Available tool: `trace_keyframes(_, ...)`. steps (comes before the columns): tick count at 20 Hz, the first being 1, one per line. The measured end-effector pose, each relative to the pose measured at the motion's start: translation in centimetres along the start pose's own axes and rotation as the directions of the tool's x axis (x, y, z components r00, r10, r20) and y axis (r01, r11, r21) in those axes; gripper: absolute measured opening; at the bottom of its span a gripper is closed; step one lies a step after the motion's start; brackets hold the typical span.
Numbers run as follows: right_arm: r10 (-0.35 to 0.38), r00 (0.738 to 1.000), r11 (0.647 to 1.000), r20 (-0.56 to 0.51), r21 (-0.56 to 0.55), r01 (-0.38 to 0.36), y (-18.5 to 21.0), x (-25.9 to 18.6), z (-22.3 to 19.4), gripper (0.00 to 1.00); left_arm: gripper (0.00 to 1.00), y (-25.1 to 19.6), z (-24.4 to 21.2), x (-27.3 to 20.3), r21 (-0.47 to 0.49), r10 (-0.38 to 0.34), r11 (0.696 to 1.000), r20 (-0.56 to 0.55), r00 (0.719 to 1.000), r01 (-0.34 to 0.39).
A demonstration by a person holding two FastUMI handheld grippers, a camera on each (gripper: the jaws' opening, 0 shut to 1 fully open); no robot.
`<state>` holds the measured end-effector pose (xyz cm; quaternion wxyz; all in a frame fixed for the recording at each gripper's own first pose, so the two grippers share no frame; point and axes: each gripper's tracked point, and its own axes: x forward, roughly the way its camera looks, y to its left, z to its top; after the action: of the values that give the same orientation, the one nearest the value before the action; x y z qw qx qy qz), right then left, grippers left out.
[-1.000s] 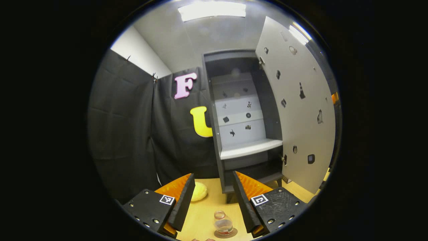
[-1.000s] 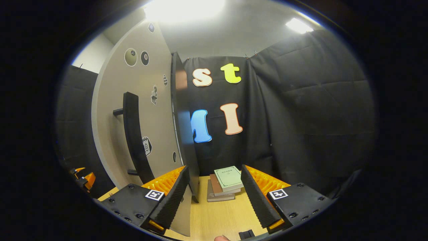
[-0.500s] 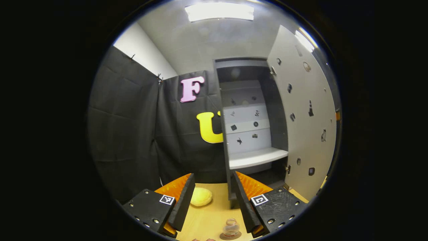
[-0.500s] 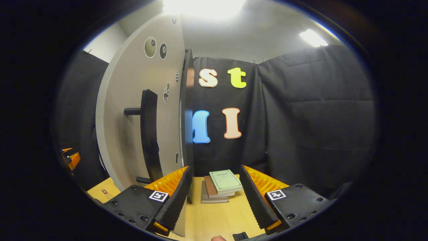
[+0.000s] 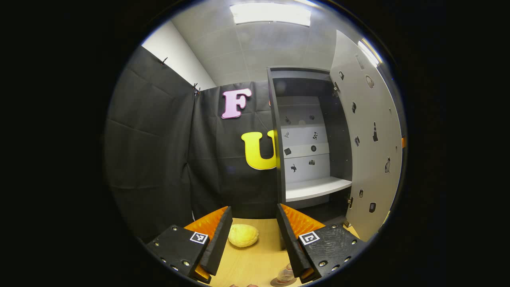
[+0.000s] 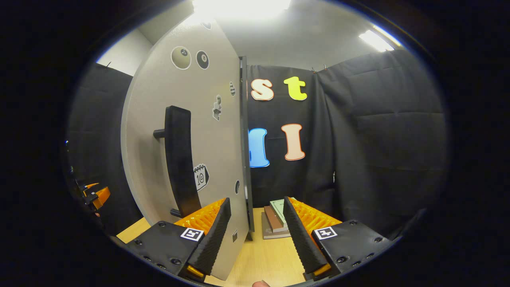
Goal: Open the cabinet door with the right hand, grasp the bottle in the cabinet with the left hand and place it on the coaster, then close the cabinet door with the right hand.
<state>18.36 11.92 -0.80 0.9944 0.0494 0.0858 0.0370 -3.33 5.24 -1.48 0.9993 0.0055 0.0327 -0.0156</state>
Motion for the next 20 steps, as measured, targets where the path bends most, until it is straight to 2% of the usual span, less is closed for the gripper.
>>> trace_keyframes(3, 0.03, 1.0, 0.999, -0.004, -0.013, -0.03, 2.4, 0.3, 0.0, 0.86, 0.63, 1.2, -0.3, 0.2, -0.019, 0.0, 1.0, -0.002, 1.0, 0.0)
trace_keyframes(12, 0.051, 0.999, 0.999, 0.011, -0.002, -0.051, 6.1, 2.1, 0.7, 0.86, 0.65, 5.3, -1.8, 0.3, -0.016, 0.023, 1.0, -0.021, 1.0, -0.023)
trace_keyframes(20, 0.129, 0.991, 0.992, 0.017, -0.012, -0.129, 11.7, 4.5, 0.9, 0.85, 0.65, 7.1, -1.7, 1.3, -0.014, 0.016, 1.0, -0.008, 1.0, -0.016)
